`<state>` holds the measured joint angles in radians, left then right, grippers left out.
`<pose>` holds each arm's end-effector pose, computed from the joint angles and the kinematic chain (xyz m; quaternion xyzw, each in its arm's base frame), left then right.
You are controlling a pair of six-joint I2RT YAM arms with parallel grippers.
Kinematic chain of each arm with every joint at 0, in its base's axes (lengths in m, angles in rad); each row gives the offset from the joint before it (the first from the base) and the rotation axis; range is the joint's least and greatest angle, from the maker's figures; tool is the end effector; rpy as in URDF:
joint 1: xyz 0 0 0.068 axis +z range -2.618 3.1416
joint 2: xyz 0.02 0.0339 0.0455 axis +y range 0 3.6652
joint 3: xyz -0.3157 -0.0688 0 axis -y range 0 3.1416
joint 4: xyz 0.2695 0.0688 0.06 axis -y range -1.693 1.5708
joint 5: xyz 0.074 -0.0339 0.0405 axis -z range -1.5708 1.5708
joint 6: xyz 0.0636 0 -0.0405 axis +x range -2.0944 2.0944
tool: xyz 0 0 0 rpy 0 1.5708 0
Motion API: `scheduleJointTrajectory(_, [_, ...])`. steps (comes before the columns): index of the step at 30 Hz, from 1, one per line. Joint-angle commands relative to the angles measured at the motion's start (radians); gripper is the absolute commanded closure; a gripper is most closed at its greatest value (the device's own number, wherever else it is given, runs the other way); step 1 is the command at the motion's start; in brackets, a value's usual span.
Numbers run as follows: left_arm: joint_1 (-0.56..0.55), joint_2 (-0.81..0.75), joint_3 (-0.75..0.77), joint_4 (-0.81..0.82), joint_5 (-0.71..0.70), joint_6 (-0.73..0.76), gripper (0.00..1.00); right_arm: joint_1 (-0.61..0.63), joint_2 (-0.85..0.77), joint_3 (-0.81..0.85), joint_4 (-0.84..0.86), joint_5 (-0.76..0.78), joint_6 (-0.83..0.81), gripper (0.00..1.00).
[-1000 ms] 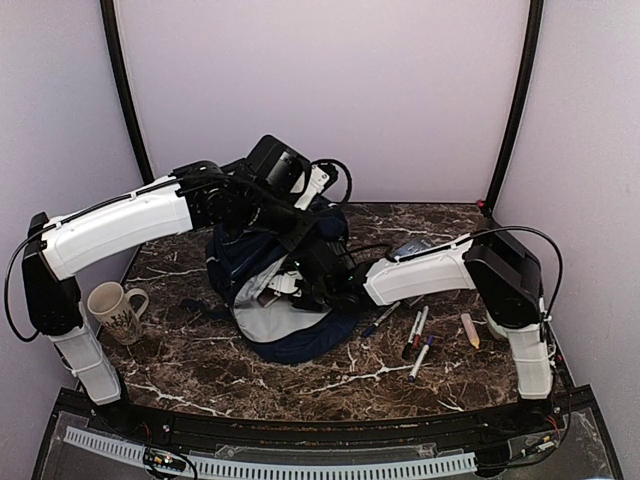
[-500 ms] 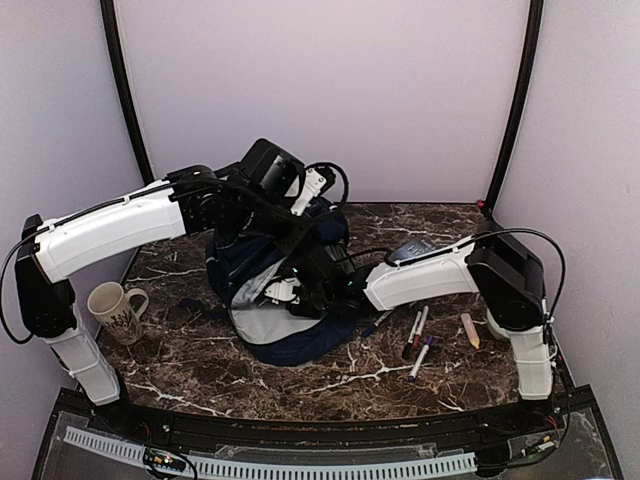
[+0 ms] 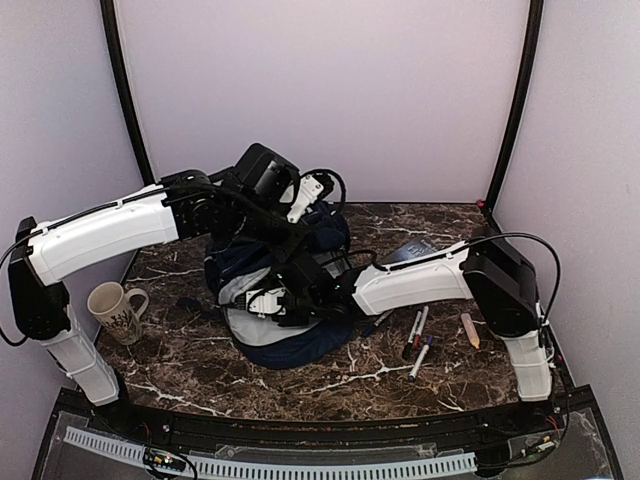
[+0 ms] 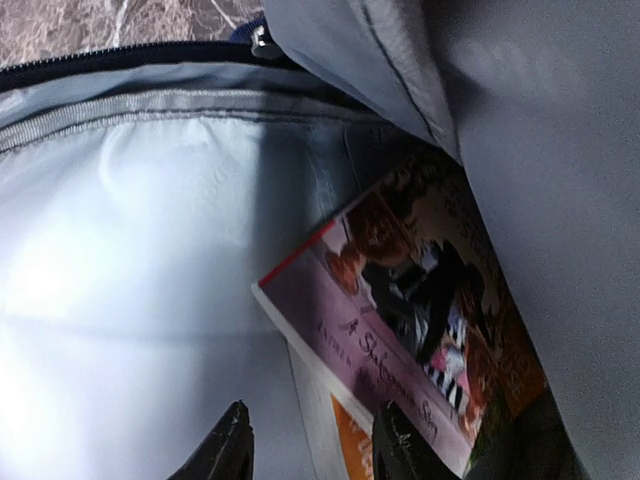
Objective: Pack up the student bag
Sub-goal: Adjust the book in the largest pocket of the bag.
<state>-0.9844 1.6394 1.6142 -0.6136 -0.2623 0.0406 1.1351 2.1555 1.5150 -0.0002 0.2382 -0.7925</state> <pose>0.2469 -0.3418 0.4009 0.3831 0.8007 -0.0984 0.4499 0.2479 0.4969 0.1826 -0.6985 0.5500 -0.0287 0.4569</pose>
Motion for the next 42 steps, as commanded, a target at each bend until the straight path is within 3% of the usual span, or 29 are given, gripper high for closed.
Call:
scheduleJointTrajectory(1, [-0.010, -0.056, 0.036, 0.078, 0.069, -0.038, 1.00, 0.017, 0.075, 0.099, 0.081, -0.044, -0.021, 0.59])
scheduleJointTrajectory(5, [-0.011, -0.052, 0.039, 0.060, 0.096, -0.085, 1.00, 0.008, 0.167, 0.195, 0.099, -0.011, -0.023, 0.61])
scheduleJointTrajectory(10, [-0.011, -0.073, 0.011, 0.063, 0.106, -0.131, 1.00, -0.025, 0.253, 0.327, 0.157, 0.072, 0.073, 0.73])
scheduleJointTrajectory(17, [-0.011, -0.098, -0.052, 0.114, 0.060, -0.069, 1.00, -0.037, 0.280, 0.329, 0.256, 0.115, 0.032, 0.78])
scheduleJointTrajectory(25, [-0.010, -0.090, -0.085, 0.154, -0.024, -0.005, 1.00, 0.028, -0.071, -0.004, -0.034, -0.197, 0.094, 0.64])
scheduleJointTrajectory(30, [-0.006, -0.097, -0.137, 0.170, -0.035, 0.004, 1.00, 0.040, -0.237, -0.076, -0.267, -0.349, 0.222, 0.62])
scheduleJointTrajectory(36, [-0.001, -0.091, -0.198, 0.187, -0.060, 0.019, 1.00, 0.030, -0.403, -0.219, -0.384, -0.407, 0.293, 0.61])
scheduleJointTrajectory(42, [0.015, -0.100, -0.263, 0.203, -0.105, 0.009, 1.00, -0.058, -0.552, -0.329, -0.415, -0.533, 0.380, 0.61])
